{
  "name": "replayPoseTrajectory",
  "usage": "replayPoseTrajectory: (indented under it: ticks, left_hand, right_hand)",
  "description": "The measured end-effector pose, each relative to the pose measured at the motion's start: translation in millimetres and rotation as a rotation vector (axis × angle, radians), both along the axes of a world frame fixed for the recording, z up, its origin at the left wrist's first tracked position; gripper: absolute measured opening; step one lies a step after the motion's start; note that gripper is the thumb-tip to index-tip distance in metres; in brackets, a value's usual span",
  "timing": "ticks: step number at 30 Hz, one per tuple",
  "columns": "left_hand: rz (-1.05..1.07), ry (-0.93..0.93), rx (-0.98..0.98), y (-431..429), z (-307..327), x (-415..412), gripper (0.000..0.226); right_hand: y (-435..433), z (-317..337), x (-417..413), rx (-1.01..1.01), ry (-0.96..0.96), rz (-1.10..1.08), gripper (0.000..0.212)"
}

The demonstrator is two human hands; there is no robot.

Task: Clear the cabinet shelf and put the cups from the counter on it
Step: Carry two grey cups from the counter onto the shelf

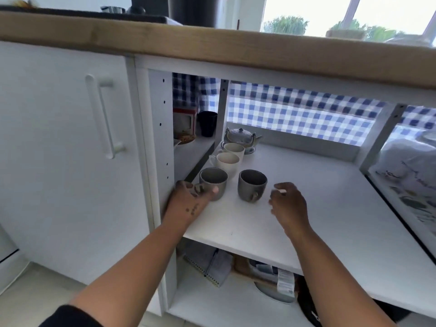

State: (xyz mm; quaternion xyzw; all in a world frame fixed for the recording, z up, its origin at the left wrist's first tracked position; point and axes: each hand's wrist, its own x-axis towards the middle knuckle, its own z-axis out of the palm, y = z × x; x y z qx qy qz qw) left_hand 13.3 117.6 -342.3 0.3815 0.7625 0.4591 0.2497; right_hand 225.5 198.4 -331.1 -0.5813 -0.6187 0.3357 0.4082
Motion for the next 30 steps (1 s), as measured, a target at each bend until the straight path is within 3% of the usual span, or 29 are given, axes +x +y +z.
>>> replayPoseTrajectory:
  ticks: [3, 6, 8, 13, 19, 24, 25, 28, 29, 30]
  left_hand:
    - [-0.062, 0.075, 0.039, 3.1, -0.9, 6.7, 0.079]
    - [-0.051, 0.046, 0.074, 14.3, 0.3, 4.1, 0.067]
    - [-0.062, 0.002, 0.093, 22.7, -0.9, 0.2, 0.066]
    - [-0.101, -0.1, 0.143, 45.9, -4.7, -9.9, 0.086]
    - [-0.191, -0.172, 0.116, 66.0, -12.1, -9.9, 0.119]
    - [-0.211, -0.282, 0.122, 74.4, -9.1, -6.6, 0.106]
    - [-0.21, -0.23, 0.112, 74.9, -9.9, -7.5, 0.106]
    - [-0.241, -0.15, 0.097, 74.4, -16.7, -16.3, 0.135]
    - [-0.262, -0.117, 0.095, 73.4, -16.8, -16.6, 0.132]
    - [-0.274, -0.138, 0.097, 71.0, -16.1, -14.4, 0.112]
  right_hand:
    - [24.3, 1.9, 7.1, 0.054, -0.155, 0.2, 0.063]
    - [34.5, 0.7, 1.6, -0.077, 0.065, 0.444, 0.092]
    - [38.9, -2.0, -1.1, -0.1, 0.1, 0.521, 0.1]
    - [47.0, -2.8, -2.6, -0.09, 0.134, 0.505, 0.109]
    - [44.0, -13.7, 2.1, 0.017, -0.058, 0.416, 0.107]
    - [41.7, -18.8, 5.3, 0.044, -0.011, 0.451, 0.093]
    - [42.3, -19.7, 5.4, 0.035, 0.013, 0.455, 0.096]
    - [41.4, -21.2, 5.3, 0.02, 0.037, 0.414, 0.105]
    - [40.7, -21.6, 5.2, 0.025, 0.029, 0.398, 0.106]
    - [39.3, -21.9, 5.1, 0.033, 0.019, 0.388, 0.104]
